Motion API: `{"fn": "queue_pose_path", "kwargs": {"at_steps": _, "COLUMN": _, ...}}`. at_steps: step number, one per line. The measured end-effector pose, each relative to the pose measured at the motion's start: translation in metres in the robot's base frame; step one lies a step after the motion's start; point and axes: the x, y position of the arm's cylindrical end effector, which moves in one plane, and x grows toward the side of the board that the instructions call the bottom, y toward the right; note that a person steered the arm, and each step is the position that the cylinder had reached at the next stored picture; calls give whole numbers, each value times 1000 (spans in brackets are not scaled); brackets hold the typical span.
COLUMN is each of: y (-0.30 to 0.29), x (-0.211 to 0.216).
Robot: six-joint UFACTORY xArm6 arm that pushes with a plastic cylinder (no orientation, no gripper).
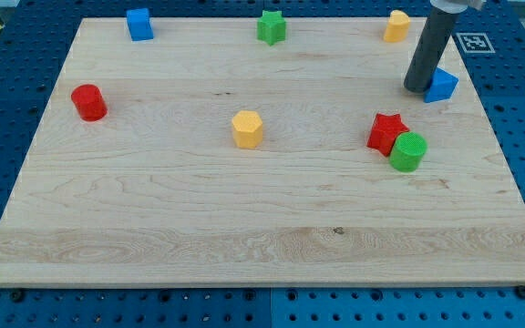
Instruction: Slide the green circle left a bit
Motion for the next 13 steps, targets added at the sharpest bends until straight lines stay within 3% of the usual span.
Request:
{"fn": "queue_pose_path", "kwargs": {"at_steps": 2, "y": -7, "x": 0}}
{"fn": "queue_pose_path", "kwargs": {"at_steps": 3, "y": -30, "x": -2}}
{"fn": "queue_pose_path", "kwargs": {"at_steps": 4, "y": -100, "x": -2}}
{"fn": "queue_pose_path", "kwargs": {"at_steps": 7, "y": -130, "x": 12}}
{"fn": "queue_pose_path", "kwargs": {"at_steps": 11, "y": 15, "x": 77}}
{"fn": "queue_pose_path", "kwargs": {"at_steps": 13, "y": -50, "x": 132}}
